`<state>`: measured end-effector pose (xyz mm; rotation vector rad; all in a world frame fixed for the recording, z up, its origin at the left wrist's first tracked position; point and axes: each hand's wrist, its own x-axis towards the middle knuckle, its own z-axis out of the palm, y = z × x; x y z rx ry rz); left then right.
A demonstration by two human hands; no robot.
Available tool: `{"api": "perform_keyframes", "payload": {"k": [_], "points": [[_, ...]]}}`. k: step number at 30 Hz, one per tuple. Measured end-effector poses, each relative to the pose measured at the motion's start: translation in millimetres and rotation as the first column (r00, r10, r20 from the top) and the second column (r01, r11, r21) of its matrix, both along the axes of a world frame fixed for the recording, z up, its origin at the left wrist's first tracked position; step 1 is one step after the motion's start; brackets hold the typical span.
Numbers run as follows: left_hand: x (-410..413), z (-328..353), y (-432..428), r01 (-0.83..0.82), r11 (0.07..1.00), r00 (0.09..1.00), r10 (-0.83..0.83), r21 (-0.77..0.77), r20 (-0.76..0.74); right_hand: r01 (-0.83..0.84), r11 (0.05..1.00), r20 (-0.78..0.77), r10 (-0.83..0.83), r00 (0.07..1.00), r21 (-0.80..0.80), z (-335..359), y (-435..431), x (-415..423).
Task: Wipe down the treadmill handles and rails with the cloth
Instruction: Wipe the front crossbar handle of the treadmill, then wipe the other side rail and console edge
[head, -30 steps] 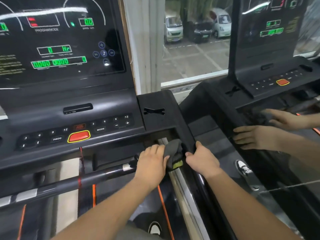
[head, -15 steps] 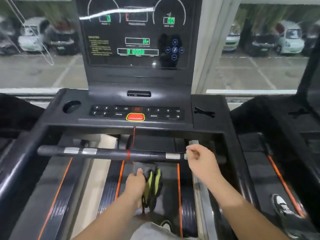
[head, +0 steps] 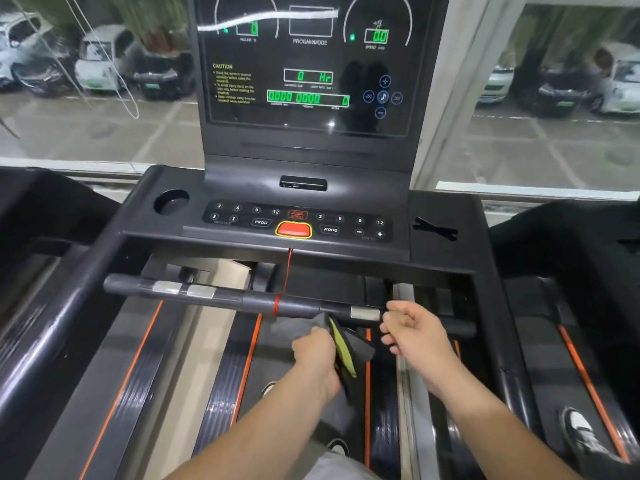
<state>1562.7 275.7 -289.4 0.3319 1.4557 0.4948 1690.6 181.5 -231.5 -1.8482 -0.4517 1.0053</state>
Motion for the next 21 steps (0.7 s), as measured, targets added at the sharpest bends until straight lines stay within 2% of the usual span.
{"api": "perform_keyframes", "payload": {"k": [3, 7, 9, 12, 13, 15, 17, 19, 21], "points": [[-24, -8, 7, 0.033, 0.999, 0.998, -0.034, 0.014, 0.049, 0.08, 0.997, -0.001, -0.08, 0.997, 0.022, 3, 4, 6], [-63, -10, 41, -0.245, 0.96, 0.962, 0.259, 0.134, -0.091, 0.027, 0.999, 0.027, -0.028, 0.999, 0.035, 7, 15, 3], [-64, 3, 51, -0.303, 0.936, 0.934, 0.329, 0.177, -0.141, -0.054, 0.998, 0.001, 0.054, 0.999, 0.007, 2, 22, -5], [-35, 26, 34, -0.159, 0.968, 0.939, 0.209, 0.194, -0.272, -0.14, 0.989, -0.016, 0.14, 0.99, -0.043, -7, 27, -17], [-20, 31, 19, -0.108, 0.981, 0.955, 0.148, 0.162, -0.256, -0.129, 0.99, -0.003, 0.129, 0.992, -0.054, -10, 26, -19], [2, 36, -11, 0.015, 0.996, 0.994, -0.006, 0.083, -0.108, -0.096, 0.992, 0.04, 0.1, 0.994, -0.083, -13, 20, -18], [8, 44, -29, 0.171, 0.985, 0.984, -0.173, 0.038, 0.046, -0.084, 0.993, 0.088, 0.092, 0.992, -0.086, -14, 9, -10], [4, 52, -35, 0.335, 0.938, 0.928, -0.344, 0.083, 0.142, -0.063, 0.996, 0.071, 0.068, 0.995, -0.067, -7, -4, -1], [0, 67, -35, 0.387, 0.905, 0.863, -0.423, 0.177, 0.275, -0.022, 0.998, 0.045, 0.024, 0.999, -0.057, 3, -17, 8]]}}
